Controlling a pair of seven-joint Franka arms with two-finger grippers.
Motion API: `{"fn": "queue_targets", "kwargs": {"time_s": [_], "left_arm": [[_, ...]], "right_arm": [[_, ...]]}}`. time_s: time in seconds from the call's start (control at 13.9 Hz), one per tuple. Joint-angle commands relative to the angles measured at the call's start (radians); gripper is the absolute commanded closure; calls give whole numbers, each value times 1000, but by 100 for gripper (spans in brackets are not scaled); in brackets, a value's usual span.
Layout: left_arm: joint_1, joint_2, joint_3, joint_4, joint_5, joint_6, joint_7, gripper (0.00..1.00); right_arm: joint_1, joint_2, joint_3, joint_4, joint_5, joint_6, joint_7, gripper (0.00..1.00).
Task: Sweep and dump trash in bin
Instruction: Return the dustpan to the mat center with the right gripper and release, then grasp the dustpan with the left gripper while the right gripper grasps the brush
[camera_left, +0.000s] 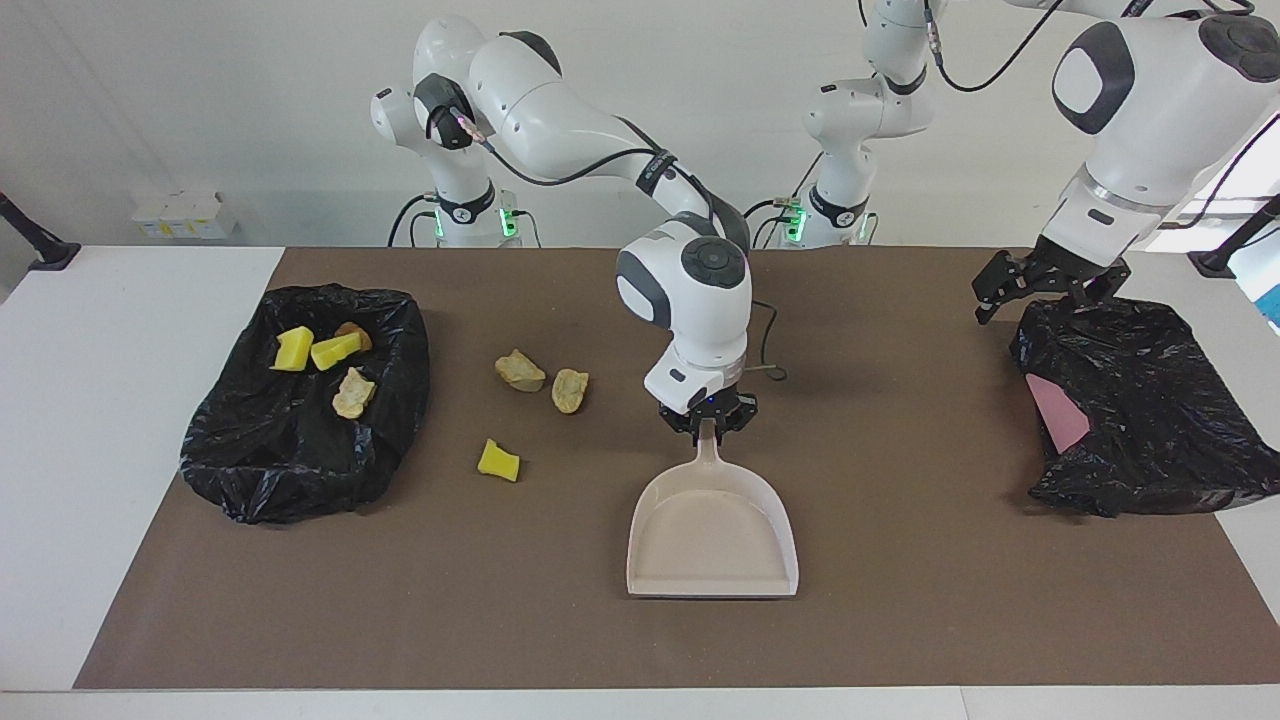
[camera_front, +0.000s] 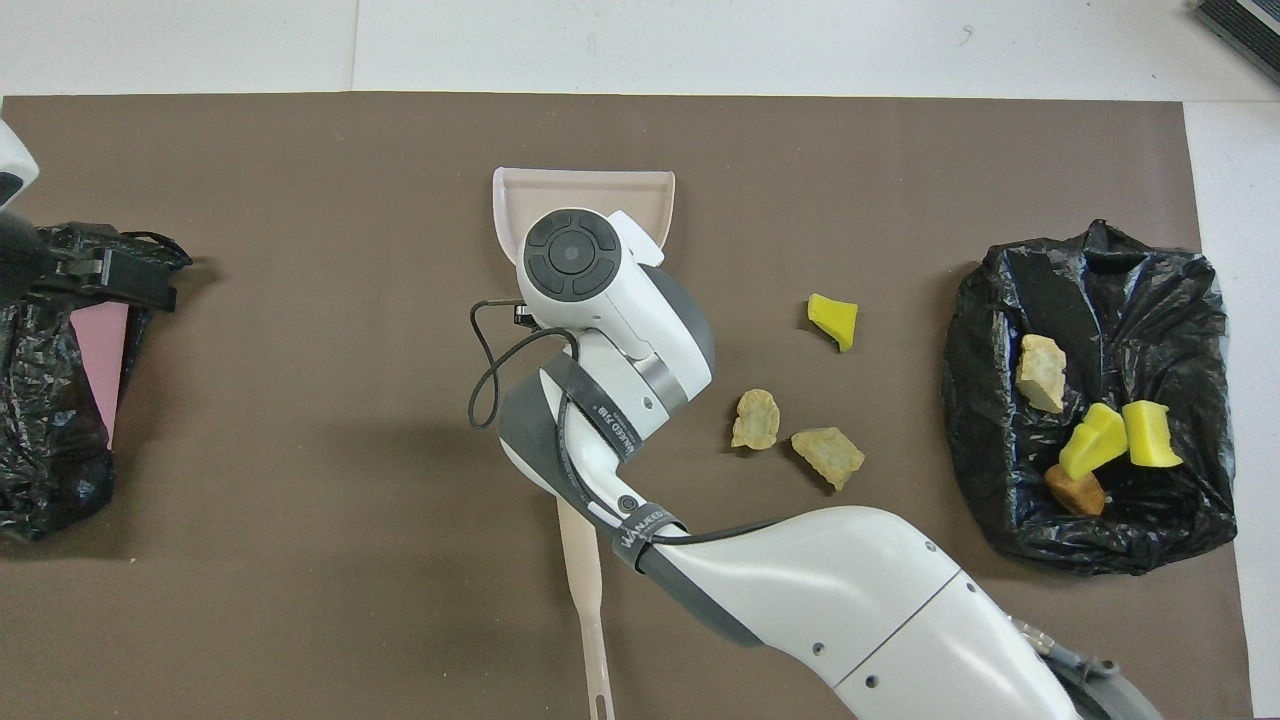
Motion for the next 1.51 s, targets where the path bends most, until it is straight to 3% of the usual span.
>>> {"fn": "queue_targets", "kwargs": {"time_s": [0.0,0.14,0.22,0.43,0.65,1.01,1.22,1.44], "left_arm": [[9,-8,-6,-4,15,-11,11,0],[9,-8,-6,-4,15,-11,11,0],[7,-8,-7,-4,15,-8,10,0],[7,-8,-7,-4,15,-14,11,0],[8,-10,-6,-7,15,-14,11,0],[9,-10,-6,-9,15,-4,11,0],[9,-10,-7,-10,15,-6,11,0],[7,-8,-7,-9,15,-9,20,0]], "right_arm": [[-5,2,6,-12,9,18,-44,76],[-20,-10,7,-12,13,13,-52,61],[-23,-19,6,-12,24,12,-52,59],[-48,-45,6,-12,32,15,-39,31],[-46,-158,6,-100,73,-5,-31,10],[-40,-511,6,-491,125,-8,-29,1],[-5,-692,7,-701,159,-17,-31,0],[52,-781,7,-824,176,-17,-26,0]]}}
